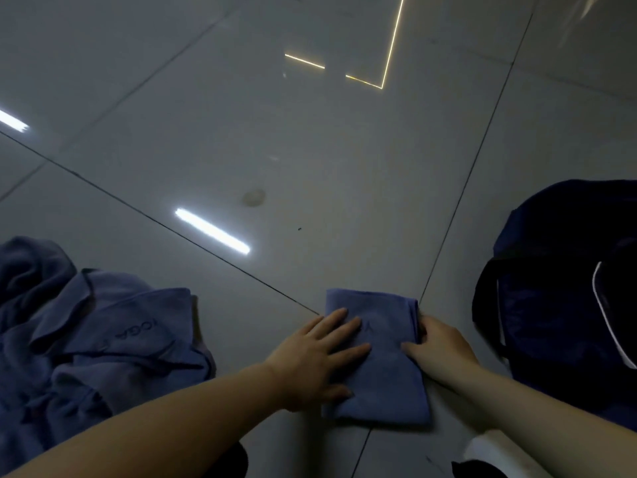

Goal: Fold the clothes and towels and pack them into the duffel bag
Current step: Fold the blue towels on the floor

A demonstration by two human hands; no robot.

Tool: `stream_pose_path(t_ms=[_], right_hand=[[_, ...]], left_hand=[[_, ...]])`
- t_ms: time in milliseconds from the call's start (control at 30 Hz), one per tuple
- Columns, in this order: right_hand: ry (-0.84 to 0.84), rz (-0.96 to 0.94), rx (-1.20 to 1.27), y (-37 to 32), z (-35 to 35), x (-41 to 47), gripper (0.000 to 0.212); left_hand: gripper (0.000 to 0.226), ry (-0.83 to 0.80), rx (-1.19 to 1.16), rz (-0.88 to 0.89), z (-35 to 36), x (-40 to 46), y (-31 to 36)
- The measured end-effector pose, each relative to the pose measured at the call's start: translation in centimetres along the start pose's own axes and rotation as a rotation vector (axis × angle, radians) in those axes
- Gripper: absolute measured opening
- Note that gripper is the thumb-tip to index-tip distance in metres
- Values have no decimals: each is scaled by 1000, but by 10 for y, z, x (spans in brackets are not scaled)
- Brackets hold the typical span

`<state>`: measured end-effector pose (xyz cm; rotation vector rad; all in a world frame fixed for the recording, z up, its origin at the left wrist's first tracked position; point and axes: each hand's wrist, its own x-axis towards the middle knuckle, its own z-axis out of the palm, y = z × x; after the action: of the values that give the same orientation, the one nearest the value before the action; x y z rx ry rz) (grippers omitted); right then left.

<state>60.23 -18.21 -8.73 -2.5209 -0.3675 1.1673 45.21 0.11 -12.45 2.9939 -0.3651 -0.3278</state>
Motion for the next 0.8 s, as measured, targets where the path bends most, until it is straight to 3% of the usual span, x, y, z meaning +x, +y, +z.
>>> stream_pose_path(t_ms=[67,133,233,300,400,533,733,800], right_hand=[[-21,-24,22,1,-2,0,37],[-30,-20,38,4,-1,2,37],[-42,-12,86,8,0,8,37],[-52,3,146,9,0,10,36],[-56,36,287,10,4,13,34],[-90,51,678,16,14,20,63],[-156,53,1088,-3,4,7,29],[-192,40,1125,-5,1,3,57]], left_hand=[[61,131,-166,-110,0,3,8],[51,253,-472,-394,-7,5,16],[44,208,-1095,-828,-19,10,25],[36,169,-1272,-955,-17,14,26],[29,139,-1459,-1059,-17,19,25],[22,112,-1658,-1087,-31,25,15],[23,113,-1849,-1066,-48,23,1],[43,69,-1907,-1036,-50,19,-1]])
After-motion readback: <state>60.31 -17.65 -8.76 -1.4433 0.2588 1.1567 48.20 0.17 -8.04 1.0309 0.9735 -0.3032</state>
